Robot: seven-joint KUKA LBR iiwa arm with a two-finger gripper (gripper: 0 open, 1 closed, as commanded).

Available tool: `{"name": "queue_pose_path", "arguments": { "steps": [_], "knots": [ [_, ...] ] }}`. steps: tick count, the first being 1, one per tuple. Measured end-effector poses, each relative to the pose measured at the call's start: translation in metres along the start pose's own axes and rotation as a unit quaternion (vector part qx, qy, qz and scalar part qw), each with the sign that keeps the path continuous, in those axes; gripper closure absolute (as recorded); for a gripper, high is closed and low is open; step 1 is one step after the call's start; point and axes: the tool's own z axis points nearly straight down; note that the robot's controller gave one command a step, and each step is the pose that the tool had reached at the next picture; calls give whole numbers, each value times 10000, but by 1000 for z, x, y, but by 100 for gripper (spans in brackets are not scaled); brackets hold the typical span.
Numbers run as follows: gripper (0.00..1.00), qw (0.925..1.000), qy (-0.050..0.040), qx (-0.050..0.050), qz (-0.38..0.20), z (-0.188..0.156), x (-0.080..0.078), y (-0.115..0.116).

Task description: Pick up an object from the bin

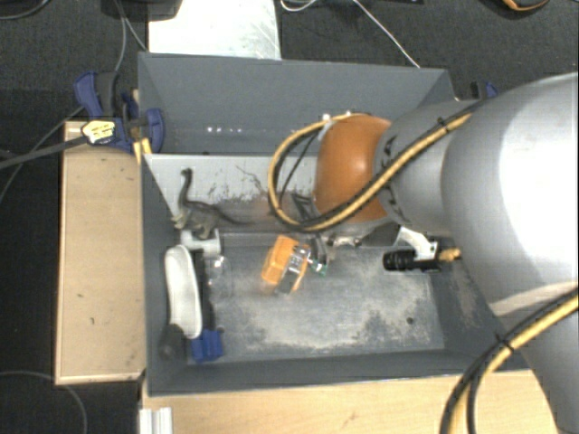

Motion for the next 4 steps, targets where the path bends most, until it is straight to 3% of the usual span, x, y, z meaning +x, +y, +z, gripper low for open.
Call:
{"name": "queue_pose_path", "arguments": {
  "steps": [1,2,3,4],
  "knots": [
    [100,9965,13,5,836,-1,2,0],
    [100,9965,13,5,838,-1,2,0],
    [100,9959,-8,-9,899,-32,-12,0],
    [100,9957,-6,-11,922,-46,-6,3]
  ]
}}
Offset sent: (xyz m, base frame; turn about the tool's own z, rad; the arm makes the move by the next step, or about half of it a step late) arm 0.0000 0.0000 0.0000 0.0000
